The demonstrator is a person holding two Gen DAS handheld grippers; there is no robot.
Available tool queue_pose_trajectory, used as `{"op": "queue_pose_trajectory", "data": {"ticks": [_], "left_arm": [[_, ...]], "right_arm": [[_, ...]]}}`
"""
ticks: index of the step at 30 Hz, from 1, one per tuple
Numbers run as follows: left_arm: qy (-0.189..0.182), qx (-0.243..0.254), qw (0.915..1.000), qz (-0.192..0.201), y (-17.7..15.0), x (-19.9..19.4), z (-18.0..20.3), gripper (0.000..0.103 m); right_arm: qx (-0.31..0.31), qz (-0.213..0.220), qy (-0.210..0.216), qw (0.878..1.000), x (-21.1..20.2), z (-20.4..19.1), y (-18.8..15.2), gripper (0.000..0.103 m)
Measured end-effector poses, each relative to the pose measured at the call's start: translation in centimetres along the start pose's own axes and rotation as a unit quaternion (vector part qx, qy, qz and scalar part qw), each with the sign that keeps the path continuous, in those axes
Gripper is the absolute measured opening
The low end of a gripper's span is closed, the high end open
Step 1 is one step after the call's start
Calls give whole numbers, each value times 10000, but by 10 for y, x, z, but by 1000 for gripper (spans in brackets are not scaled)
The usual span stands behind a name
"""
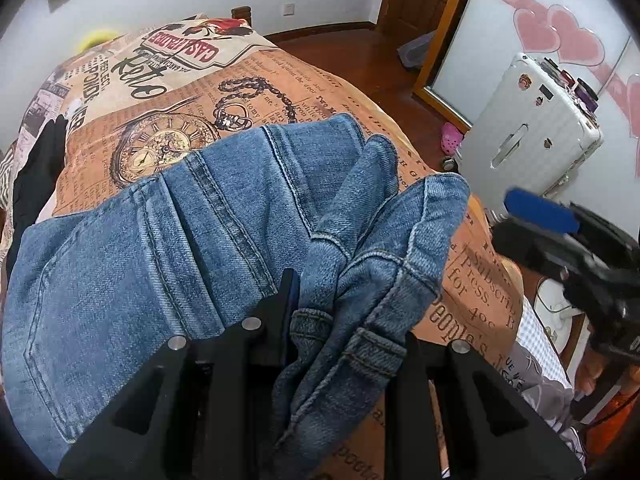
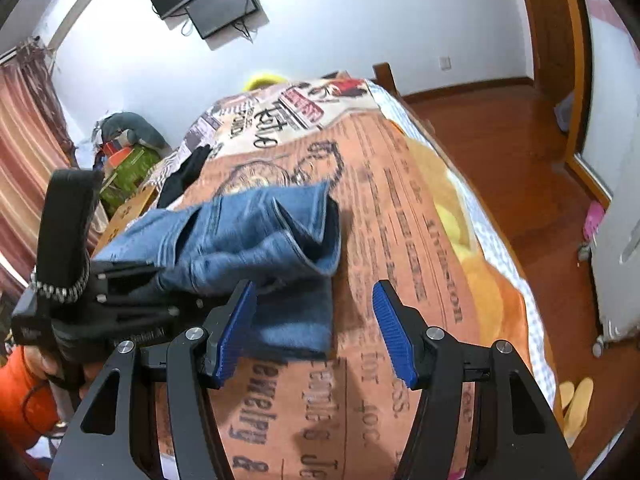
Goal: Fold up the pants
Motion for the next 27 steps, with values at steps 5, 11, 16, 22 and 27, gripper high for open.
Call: {"op": "queue_pose_trajectory", "data": {"ticks": [5, 11, 16, 22, 27], "left_arm": [[105, 124, 9999, -58, -1, 2, 3, 21], [220, 269, 9992, -220, -7, 0, 8, 23], [303, 372, 9985, -276, -13, -12, 12, 27], [-211, 50, 9995, -217, -26, -54, -1, 35], [-106, -98, 9995, 290, -29, -102, -15, 57]], "right_arm": [[-27, -123, 17, 9999, 32, -2, 4, 57], [-179, -676, 138, 9975, 53, -3, -17, 61], [-262, -634, 94, 9976, 53, -2, -21, 69], [-299, -647, 30, 9975, 54, -3, -19, 69], [-383, -582, -243, 9973, 40, -4, -18, 69]]}}
Point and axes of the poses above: each gripper's, at about its wrist camera, not at the fingertips, and x roughly the way its jaws point, z to its right, y to its top, the point moved 2 cm from there along x, roughly the way its jaws point, and after that the axes turned 7 degrees about -y, right-handed, at the moved point
